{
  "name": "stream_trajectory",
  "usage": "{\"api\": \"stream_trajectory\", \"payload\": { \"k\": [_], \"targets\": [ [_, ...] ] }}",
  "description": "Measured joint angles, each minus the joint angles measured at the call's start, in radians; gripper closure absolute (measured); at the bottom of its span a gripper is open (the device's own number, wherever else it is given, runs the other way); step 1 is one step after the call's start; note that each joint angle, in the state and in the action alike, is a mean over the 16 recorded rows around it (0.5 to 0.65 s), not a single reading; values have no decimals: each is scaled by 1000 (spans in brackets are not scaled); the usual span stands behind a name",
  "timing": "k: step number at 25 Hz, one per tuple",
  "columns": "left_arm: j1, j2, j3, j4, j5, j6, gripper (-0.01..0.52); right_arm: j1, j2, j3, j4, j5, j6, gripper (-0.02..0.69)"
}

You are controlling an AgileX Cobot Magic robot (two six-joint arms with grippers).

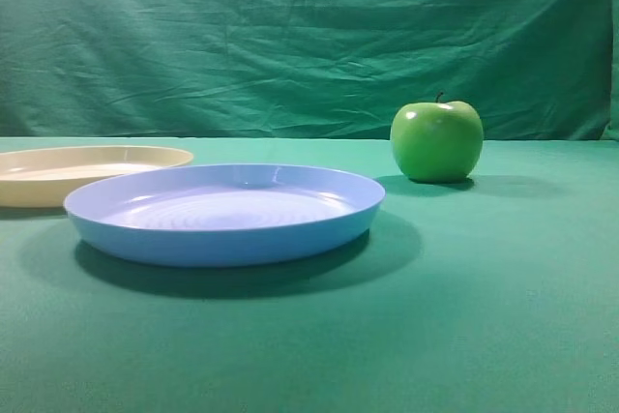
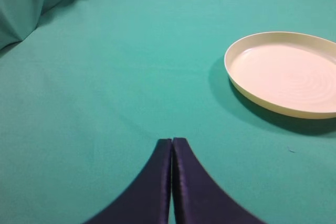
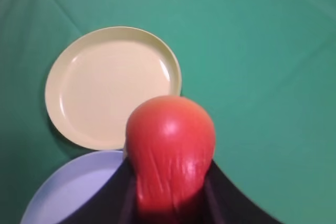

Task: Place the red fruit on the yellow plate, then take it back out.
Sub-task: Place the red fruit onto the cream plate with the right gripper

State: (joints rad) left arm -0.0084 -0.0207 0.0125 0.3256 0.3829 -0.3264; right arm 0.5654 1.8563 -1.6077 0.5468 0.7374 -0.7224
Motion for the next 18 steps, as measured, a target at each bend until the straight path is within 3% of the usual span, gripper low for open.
{"api": "stream_trajectory", "payload": {
  "k": [13, 18],
  "targets": [
    [0, 0, 0, 0, 0, 0, 514, 170, 396, -322, 22, -46, -47, 476],
    [0, 0, 0, 0, 0, 0, 514, 186, 471, -359, 57, -79, -106, 406]
  ]
}}
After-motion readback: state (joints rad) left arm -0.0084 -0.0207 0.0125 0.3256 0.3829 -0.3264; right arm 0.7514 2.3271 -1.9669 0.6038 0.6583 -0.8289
